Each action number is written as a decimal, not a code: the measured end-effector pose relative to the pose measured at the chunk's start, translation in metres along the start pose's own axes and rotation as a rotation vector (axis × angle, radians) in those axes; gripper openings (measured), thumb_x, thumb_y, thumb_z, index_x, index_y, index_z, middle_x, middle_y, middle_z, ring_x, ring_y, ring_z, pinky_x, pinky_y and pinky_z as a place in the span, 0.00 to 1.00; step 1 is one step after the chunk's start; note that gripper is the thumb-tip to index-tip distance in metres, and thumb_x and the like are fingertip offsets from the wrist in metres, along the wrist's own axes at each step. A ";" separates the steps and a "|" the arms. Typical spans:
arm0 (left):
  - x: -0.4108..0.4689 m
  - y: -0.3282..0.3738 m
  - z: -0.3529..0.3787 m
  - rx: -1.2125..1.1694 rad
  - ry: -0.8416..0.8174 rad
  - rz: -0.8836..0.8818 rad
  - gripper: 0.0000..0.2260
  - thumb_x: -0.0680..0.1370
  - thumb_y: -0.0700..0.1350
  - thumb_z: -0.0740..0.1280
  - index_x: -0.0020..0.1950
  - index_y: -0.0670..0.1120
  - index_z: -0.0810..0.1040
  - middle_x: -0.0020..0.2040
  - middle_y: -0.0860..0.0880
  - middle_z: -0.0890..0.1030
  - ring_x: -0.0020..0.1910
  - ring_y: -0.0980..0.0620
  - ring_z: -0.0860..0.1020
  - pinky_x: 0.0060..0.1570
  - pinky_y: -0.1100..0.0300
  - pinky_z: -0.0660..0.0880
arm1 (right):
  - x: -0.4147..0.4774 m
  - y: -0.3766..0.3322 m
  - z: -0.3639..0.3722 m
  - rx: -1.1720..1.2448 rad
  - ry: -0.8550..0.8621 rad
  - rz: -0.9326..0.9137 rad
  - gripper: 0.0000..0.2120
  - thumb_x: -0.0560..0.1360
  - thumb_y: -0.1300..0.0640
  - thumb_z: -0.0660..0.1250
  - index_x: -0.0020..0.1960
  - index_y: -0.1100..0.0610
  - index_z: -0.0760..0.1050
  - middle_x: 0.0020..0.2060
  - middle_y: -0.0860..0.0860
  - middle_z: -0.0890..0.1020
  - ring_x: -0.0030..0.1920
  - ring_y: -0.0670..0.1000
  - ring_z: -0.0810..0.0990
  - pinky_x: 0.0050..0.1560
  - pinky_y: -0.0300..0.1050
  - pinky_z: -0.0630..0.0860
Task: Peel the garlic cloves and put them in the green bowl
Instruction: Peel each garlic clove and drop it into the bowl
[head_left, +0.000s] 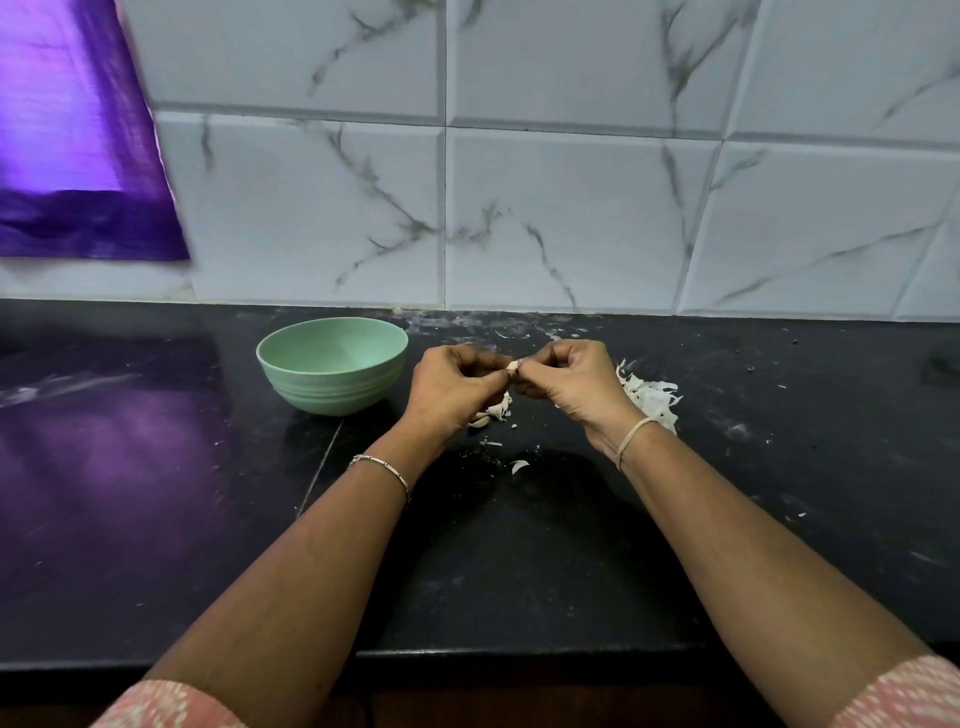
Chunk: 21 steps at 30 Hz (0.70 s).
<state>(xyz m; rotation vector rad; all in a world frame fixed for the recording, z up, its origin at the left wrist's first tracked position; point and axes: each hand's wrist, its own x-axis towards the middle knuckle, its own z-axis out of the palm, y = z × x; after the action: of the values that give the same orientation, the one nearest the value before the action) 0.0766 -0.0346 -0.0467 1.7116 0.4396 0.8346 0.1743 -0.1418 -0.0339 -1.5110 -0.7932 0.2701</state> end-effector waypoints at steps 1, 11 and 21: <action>0.000 -0.001 0.000 0.000 0.003 -0.003 0.04 0.71 0.39 0.75 0.42 0.48 0.85 0.39 0.42 0.85 0.36 0.49 0.80 0.45 0.52 0.79 | 0.001 0.001 0.000 -0.022 0.005 -0.014 0.08 0.69 0.67 0.73 0.32 0.60 0.79 0.30 0.55 0.82 0.35 0.53 0.82 0.41 0.45 0.81; 0.000 0.000 0.001 -0.073 0.027 -0.056 0.03 0.73 0.39 0.74 0.42 0.46 0.85 0.39 0.40 0.85 0.37 0.48 0.81 0.45 0.51 0.79 | 0.003 0.003 0.002 -0.043 0.009 -0.075 0.07 0.69 0.66 0.73 0.34 0.59 0.80 0.33 0.55 0.84 0.37 0.53 0.83 0.42 0.46 0.82; -0.003 0.007 -0.003 -0.493 -0.134 -0.219 0.11 0.76 0.32 0.67 0.56 0.42 0.74 0.39 0.45 0.82 0.33 0.54 0.80 0.40 0.59 0.82 | 0.003 0.001 -0.008 0.026 -0.135 -0.044 0.14 0.76 0.60 0.70 0.61 0.53 0.79 0.51 0.44 0.81 0.45 0.44 0.79 0.39 0.36 0.77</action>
<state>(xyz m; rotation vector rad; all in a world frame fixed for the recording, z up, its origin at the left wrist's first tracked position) 0.0711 -0.0368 -0.0410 1.2285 0.2927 0.6026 0.1814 -0.1456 -0.0330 -1.4603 -0.9251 0.3509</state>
